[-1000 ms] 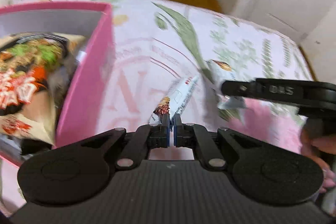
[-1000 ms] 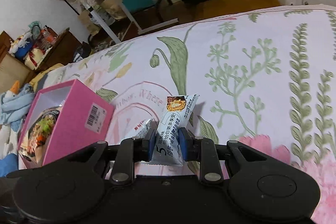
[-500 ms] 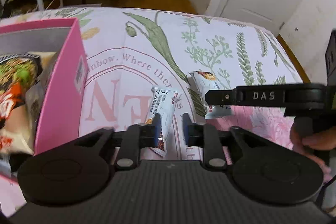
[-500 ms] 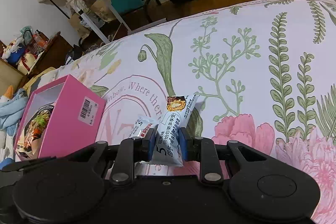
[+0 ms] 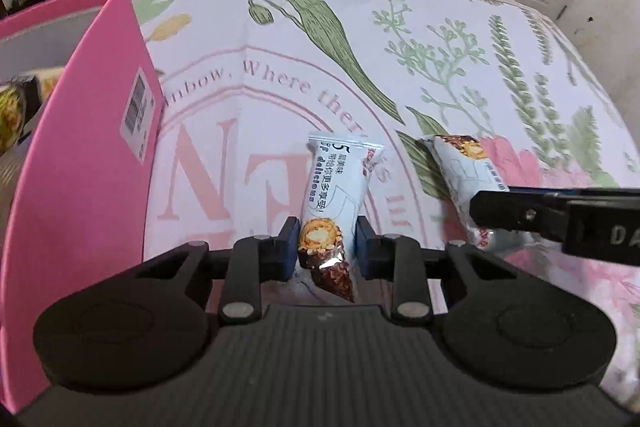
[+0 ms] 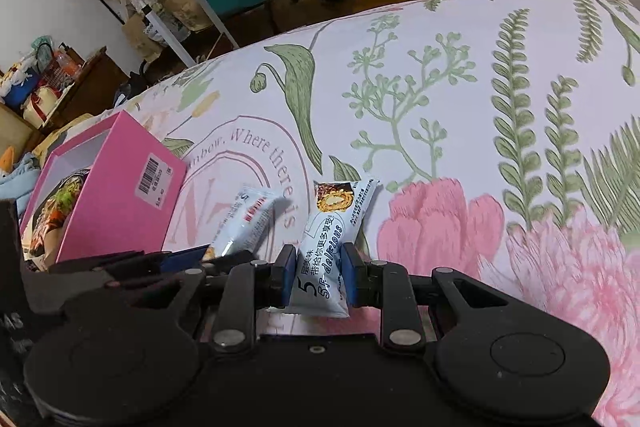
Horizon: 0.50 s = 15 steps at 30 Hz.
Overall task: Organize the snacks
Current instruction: 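Lift both wafer bars and carry them toward the box with both grippers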
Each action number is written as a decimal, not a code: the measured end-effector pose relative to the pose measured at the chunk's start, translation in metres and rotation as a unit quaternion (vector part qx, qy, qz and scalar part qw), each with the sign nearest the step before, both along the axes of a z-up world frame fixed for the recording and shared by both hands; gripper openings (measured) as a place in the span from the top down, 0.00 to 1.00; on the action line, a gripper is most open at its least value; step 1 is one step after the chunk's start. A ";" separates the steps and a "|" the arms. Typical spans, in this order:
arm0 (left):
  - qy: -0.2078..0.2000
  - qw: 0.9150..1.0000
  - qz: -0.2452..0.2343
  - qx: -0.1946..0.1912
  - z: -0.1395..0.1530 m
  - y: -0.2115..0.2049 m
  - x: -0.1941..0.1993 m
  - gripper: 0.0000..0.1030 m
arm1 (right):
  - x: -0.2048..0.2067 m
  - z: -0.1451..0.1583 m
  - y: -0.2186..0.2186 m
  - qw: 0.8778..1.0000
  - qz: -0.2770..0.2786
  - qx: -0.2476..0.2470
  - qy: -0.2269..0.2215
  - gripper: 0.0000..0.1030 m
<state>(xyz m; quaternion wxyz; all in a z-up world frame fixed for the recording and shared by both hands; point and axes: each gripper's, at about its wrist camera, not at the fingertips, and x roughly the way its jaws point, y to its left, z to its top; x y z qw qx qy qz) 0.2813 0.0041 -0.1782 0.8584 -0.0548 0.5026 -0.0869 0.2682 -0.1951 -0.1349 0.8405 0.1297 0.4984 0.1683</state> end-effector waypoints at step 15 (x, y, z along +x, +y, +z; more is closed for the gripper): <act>0.055 0.997 -0.027 -0.045 0.062 0.037 -0.095 0.74 | -0.094 0.019 0.003 1.000 -0.009 0.014 0.000 0.72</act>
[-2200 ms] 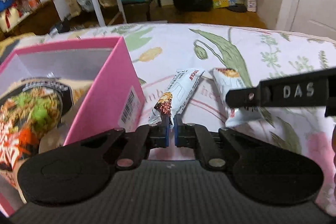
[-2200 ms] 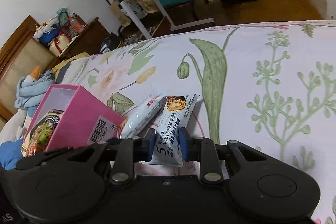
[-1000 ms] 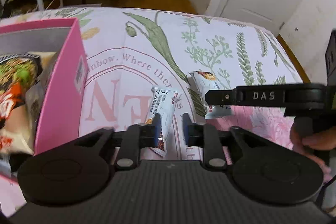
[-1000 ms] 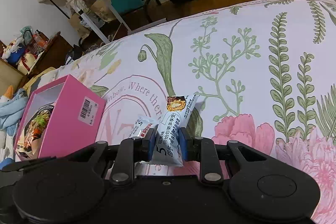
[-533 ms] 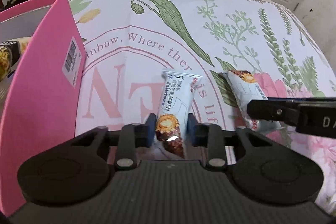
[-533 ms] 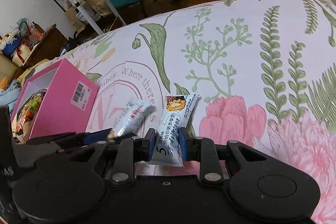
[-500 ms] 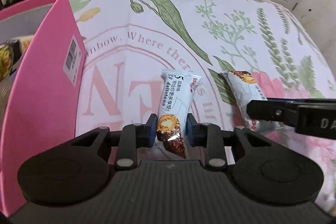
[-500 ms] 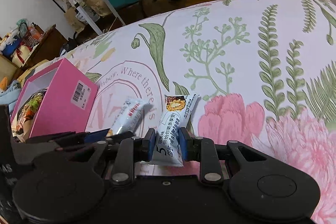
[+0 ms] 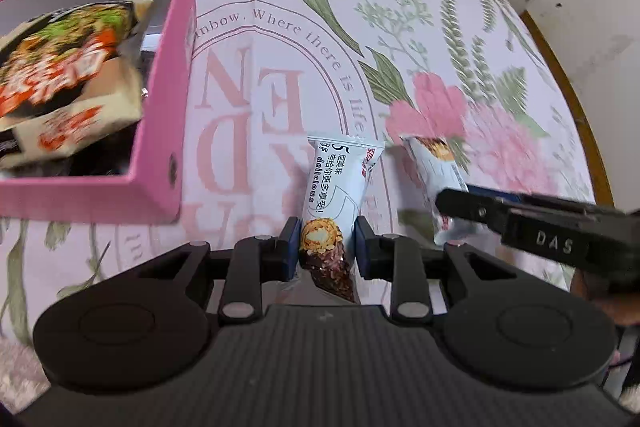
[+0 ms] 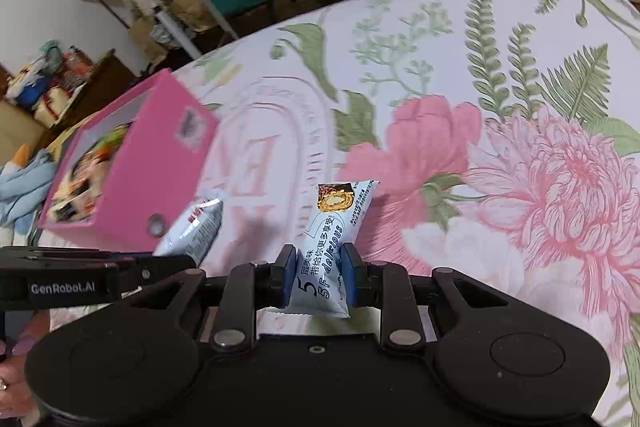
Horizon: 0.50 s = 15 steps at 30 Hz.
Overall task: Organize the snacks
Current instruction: 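Lift both wafer bars and carry them toward the box with both grippers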
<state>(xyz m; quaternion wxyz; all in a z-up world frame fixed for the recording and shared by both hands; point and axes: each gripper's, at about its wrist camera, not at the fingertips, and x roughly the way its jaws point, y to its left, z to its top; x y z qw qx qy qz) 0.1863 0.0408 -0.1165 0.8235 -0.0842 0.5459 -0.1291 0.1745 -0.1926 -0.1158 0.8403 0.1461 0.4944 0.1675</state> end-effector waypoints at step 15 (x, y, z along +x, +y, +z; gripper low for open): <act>-0.022 0.999 -0.025 -0.010 0.069 0.063 -0.064 0.74 | -0.067 0.080 0.066 0.995 0.096 0.011 -0.036 0.72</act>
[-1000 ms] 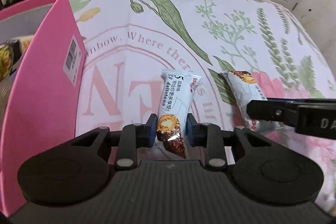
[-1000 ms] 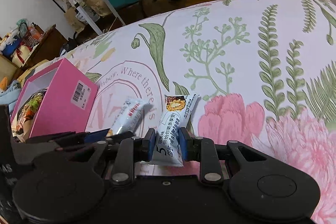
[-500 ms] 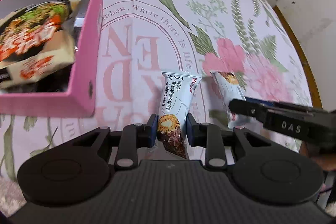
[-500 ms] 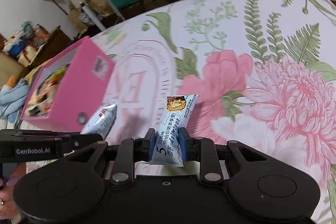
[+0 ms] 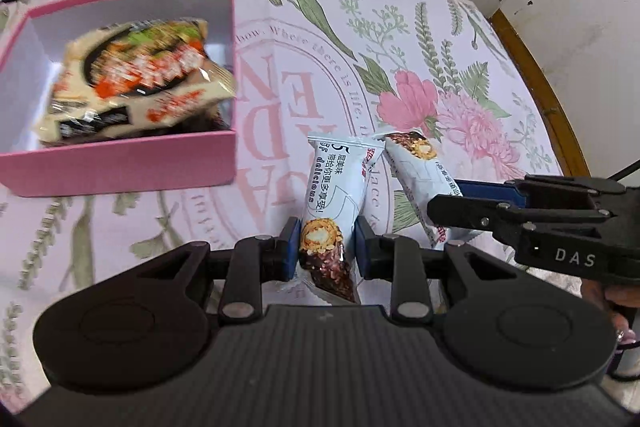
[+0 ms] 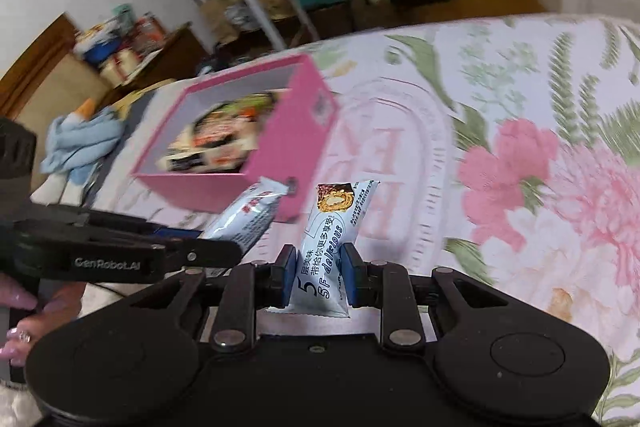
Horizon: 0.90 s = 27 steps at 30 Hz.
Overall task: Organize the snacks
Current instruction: 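Lift both wafer bars and carry them toward the box with both grippers, then lower both wafer bars into the box and open both grippers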
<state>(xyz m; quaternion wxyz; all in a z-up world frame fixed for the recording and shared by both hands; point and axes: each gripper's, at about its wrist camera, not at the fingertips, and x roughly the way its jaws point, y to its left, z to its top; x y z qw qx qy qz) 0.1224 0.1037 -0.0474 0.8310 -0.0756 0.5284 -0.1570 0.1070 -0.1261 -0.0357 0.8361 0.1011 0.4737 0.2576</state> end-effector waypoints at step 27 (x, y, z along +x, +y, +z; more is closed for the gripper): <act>-0.036 0.981 0.183 0.046 0.009 0.175 0.070 0.69 | 0.088 0.042 0.187 0.986 0.138 -0.027 -0.089 0.72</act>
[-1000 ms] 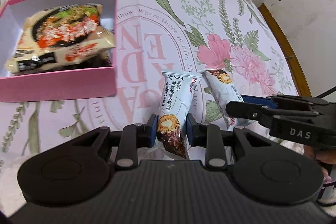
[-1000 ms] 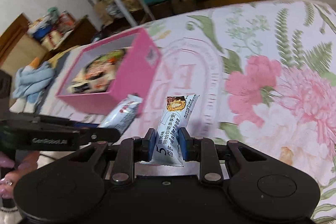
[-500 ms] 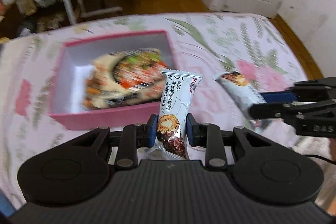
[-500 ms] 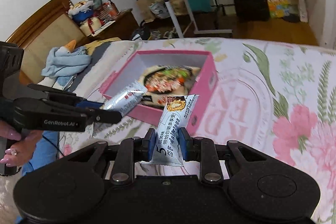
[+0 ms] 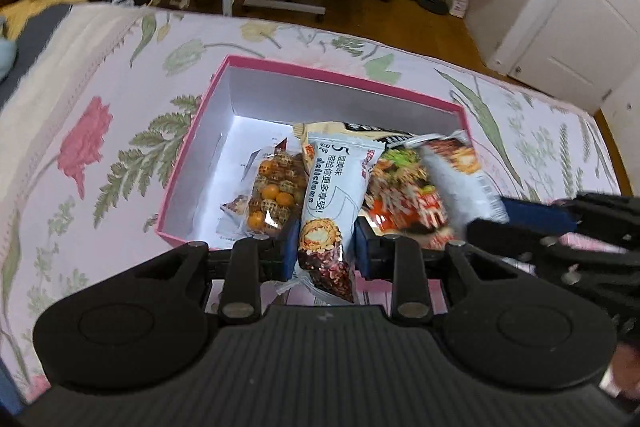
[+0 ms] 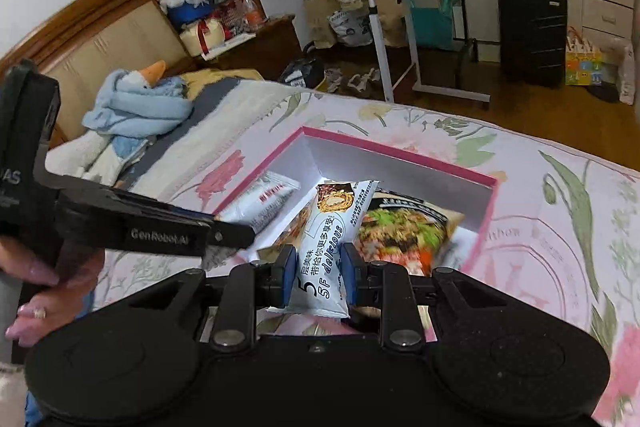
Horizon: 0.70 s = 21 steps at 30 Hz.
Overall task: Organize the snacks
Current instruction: 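Lower both wafer bars into the box and open both grippers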
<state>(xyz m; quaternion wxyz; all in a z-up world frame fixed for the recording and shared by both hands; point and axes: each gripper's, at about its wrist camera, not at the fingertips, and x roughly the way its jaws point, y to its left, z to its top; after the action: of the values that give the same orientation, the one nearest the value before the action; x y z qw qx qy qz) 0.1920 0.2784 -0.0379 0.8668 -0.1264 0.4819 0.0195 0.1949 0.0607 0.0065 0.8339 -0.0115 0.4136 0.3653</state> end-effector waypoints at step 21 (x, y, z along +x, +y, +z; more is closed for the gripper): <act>-0.055 0.997 -0.039 0.023 0.023 -0.044 -0.051 0.50 | -0.021 -0.002 -0.046 1.000 -0.024 0.013 -0.002 0.53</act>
<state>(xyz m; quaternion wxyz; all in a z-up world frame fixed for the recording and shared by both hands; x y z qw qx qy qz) 0.1413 0.2345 -0.0149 0.8947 -0.0883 0.4377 -0.0103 0.1739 0.0150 0.0042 0.8430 0.0089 0.4075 0.3509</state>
